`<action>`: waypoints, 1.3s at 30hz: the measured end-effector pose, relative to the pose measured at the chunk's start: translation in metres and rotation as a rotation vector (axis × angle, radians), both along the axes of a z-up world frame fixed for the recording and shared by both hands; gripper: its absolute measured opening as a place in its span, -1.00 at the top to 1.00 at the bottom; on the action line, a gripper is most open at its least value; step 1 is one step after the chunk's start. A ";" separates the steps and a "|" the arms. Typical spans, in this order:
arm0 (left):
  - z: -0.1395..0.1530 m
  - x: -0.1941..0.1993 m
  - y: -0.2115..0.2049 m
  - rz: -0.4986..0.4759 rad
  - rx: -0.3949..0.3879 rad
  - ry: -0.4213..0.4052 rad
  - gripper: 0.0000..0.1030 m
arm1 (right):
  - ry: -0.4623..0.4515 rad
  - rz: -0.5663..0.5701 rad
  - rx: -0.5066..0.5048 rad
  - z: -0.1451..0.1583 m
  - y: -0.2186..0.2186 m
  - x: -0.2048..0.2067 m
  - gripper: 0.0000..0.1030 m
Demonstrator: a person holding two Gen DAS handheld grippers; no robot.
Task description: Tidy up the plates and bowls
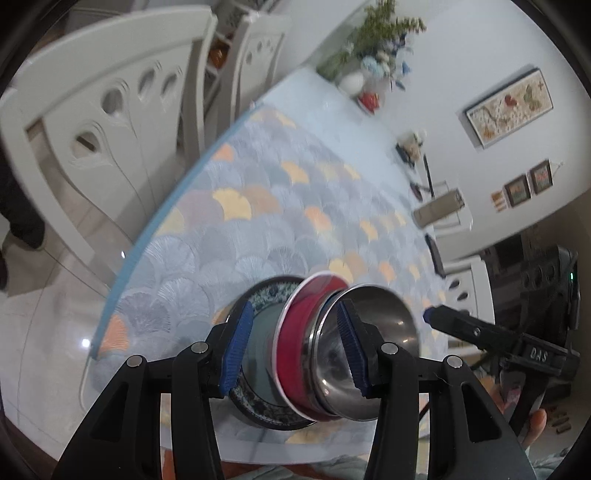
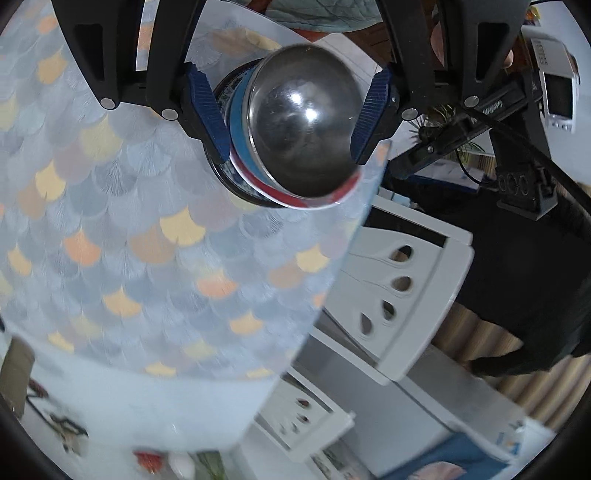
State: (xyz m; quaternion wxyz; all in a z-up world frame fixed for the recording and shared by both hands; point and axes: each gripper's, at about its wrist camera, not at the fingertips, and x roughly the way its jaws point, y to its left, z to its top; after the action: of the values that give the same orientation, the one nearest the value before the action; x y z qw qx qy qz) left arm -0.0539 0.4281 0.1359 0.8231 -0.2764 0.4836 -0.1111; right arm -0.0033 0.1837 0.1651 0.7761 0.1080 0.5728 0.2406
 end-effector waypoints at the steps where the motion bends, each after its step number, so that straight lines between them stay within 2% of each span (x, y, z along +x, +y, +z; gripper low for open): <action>1: 0.006 -0.003 0.000 0.010 0.003 -0.016 0.13 | -0.016 0.004 0.008 0.005 -0.003 -0.003 -0.31; 3: 0.022 -0.010 -0.004 0.019 0.026 -0.054 0.13 | -0.048 -0.003 0.016 0.015 -0.011 -0.013 -0.42; 8: 0.054 -0.025 -0.044 -0.026 0.053 -0.125 0.13 | -0.098 -0.040 0.021 0.028 -0.040 -0.042 -0.44; 14: 0.071 -0.045 -0.111 -0.108 0.030 -0.141 0.12 | -0.098 -0.085 0.024 0.031 -0.081 -0.072 -0.46; 17: 0.076 -0.057 -0.140 -0.157 0.030 -0.147 0.12 | -0.094 -0.119 0.037 0.033 -0.102 -0.086 -0.48; 20: 0.078 -0.069 -0.162 -0.186 0.050 -0.149 0.03 | -0.098 -0.139 0.048 0.036 -0.120 -0.102 -0.48; 22: 0.077 -0.077 -0.175 -0.195 0.077 -0.148 -0.16 | -0.111 -0.148 0.038 0.038 -0.129 -0.114 -0.50; 27: 0.069 -0.094 -0.199 -0.181 0.094 -0.145 -0.17 | -0.122 -0.207 0.014 0.034 -0.155 -0.143 -0.53; 31: 0.069 -0.104 -0.220 -0.168 0.137 -0.164 -0.17 | -0.150 -0.272 -0.043 0.033 -0.175 -0.162 -0.53; 35: 0.072 -0.108 -0.233 -0.140 0.181 -0.184 -0.17 | -0.214 -0.305 -0.127 0.041 -0.188 -0.175 -0.54; 39: 0.075 -0.108 -0.246 -0.120 0.265 -0.190 -0.17 | -0.273 -0.318 -0.199 0.048 -0.194 -0.180 -0.55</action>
State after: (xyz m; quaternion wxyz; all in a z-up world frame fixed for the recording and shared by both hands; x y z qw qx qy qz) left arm -0.1618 0.1818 0.2113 0.8863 -0.1243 0.4295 -0.1208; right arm -0.1837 -0.0106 0.2129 0.8815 0.0864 0.4590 0.0701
